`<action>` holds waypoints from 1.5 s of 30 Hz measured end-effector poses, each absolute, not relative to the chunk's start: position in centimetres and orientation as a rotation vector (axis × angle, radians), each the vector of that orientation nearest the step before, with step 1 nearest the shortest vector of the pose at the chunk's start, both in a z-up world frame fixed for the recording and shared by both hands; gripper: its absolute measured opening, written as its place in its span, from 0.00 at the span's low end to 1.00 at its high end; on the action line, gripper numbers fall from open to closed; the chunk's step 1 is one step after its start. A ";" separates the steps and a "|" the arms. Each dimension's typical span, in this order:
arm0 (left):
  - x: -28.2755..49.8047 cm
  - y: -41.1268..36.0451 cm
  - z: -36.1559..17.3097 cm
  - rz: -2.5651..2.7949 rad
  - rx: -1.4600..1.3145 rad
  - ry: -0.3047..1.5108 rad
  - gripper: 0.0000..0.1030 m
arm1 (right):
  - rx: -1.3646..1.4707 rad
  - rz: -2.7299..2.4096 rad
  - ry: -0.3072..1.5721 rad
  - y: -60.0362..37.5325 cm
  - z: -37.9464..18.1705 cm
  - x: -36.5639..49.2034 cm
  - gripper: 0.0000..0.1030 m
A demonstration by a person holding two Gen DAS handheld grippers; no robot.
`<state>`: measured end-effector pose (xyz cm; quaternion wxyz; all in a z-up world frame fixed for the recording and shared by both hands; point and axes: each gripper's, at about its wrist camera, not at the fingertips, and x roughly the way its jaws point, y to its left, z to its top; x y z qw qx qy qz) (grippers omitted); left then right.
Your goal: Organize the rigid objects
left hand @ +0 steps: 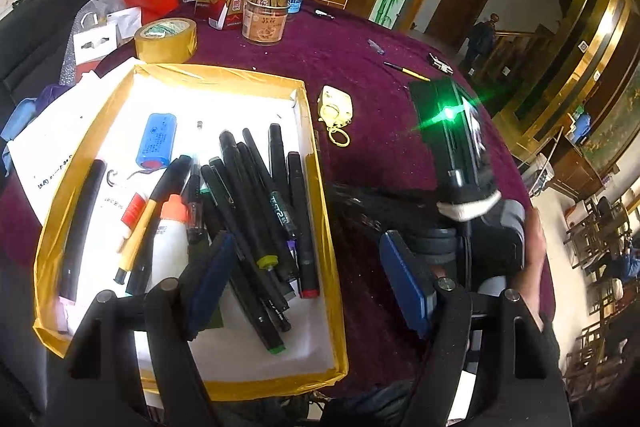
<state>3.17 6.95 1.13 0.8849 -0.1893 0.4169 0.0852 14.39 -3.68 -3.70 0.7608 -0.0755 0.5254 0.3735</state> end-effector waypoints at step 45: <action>1.6 11.2 0.7 0.212 -0.485 0.841 0.72 | -0.189 0.798 1.142 -1.1 -4.1 14.5 0.11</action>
